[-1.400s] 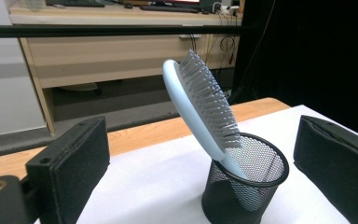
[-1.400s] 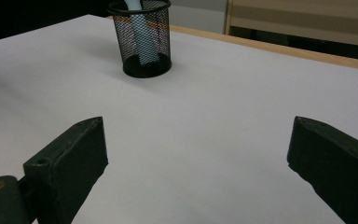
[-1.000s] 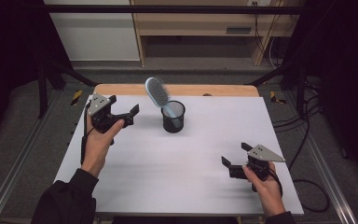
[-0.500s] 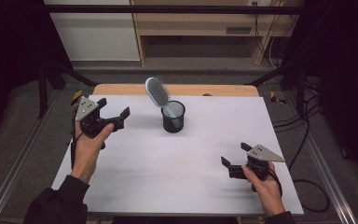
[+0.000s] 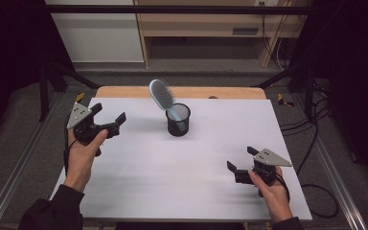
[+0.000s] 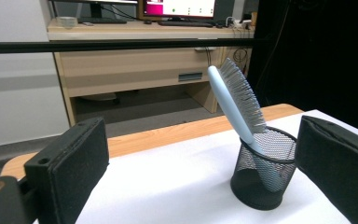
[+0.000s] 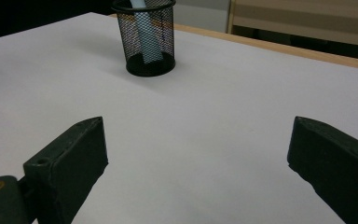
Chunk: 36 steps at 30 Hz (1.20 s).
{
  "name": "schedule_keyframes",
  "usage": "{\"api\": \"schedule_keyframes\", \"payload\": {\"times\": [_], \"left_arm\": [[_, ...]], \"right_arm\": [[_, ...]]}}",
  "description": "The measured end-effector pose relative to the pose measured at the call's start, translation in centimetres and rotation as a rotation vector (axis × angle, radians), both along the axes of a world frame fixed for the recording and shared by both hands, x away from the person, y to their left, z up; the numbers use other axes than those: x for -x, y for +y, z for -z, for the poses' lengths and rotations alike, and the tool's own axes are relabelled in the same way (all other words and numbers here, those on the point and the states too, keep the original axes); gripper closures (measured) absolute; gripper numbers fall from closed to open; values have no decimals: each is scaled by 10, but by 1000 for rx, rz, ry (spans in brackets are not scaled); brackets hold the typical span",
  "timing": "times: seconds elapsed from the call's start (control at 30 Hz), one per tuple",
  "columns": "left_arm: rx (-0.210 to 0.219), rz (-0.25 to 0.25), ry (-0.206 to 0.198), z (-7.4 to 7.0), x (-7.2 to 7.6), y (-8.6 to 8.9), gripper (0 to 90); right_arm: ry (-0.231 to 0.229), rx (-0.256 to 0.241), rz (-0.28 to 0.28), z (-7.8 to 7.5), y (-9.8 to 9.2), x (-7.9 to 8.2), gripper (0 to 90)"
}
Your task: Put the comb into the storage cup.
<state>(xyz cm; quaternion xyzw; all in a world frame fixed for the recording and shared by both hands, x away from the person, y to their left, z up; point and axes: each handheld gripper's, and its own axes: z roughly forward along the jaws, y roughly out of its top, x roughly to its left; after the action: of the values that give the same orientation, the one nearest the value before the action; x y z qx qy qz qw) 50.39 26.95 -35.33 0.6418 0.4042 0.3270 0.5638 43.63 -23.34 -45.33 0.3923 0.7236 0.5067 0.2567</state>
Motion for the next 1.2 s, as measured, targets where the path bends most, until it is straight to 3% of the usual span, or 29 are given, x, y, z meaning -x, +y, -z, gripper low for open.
{"api": "schedule_keyframes", "payload": {"times": [0.4,1.2], "left_arm": [[14,-17,-14,4,8,16,25],[-12,-38,-54,17,37,40,23]], "right_arm": [[-4,3,-4,0,1,0,50],[-1,1,-2,0,1,1,50]]}}
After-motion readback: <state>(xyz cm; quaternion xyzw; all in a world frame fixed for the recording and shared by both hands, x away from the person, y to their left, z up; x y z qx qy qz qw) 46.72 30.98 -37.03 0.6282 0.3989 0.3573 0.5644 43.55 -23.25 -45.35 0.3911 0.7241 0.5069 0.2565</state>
